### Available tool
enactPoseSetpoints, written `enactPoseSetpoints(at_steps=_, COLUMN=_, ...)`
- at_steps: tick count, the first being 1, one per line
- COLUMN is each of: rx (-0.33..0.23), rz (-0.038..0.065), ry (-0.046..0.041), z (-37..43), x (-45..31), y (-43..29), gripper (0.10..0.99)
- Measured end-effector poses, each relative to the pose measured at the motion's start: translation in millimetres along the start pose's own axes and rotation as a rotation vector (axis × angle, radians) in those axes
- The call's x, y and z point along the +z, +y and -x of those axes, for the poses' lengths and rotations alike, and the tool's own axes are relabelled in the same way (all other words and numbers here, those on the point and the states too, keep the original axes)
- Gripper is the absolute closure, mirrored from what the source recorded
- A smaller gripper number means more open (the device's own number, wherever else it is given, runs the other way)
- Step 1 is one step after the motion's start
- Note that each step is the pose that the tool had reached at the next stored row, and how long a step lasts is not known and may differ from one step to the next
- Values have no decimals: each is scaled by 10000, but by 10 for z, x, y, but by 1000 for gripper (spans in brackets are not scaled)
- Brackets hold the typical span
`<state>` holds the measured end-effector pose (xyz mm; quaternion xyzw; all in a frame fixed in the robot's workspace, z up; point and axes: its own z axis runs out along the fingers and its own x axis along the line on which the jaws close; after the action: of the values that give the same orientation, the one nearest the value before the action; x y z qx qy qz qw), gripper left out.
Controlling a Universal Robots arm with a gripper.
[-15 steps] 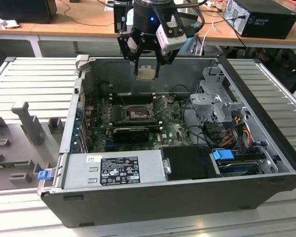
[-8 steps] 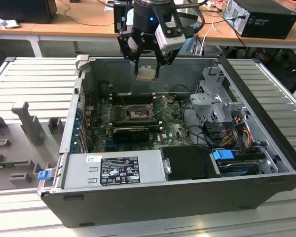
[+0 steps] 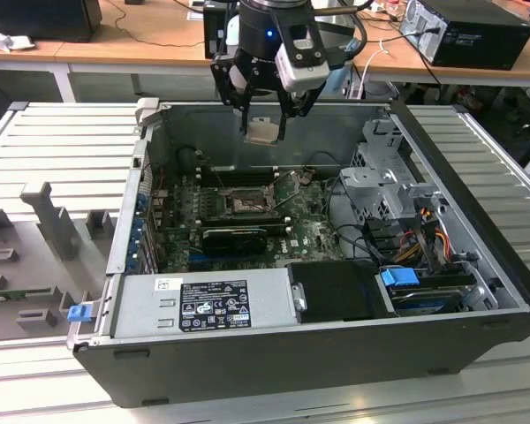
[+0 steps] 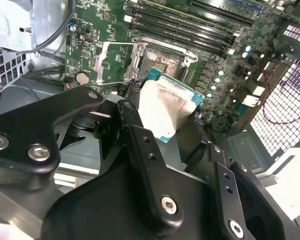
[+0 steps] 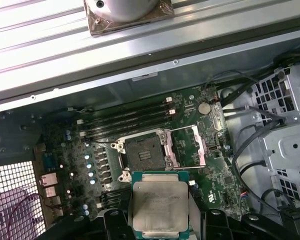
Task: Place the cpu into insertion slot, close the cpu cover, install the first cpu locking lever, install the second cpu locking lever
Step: 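Place the cpu into insertion slot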
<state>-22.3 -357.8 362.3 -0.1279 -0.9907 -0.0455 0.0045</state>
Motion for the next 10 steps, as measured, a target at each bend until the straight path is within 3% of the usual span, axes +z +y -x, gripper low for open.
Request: enactPoseSetpoints(at_steps=10, rx=435, rz=9, ry=-39, z=0, x=0, y=0, gripper=553)
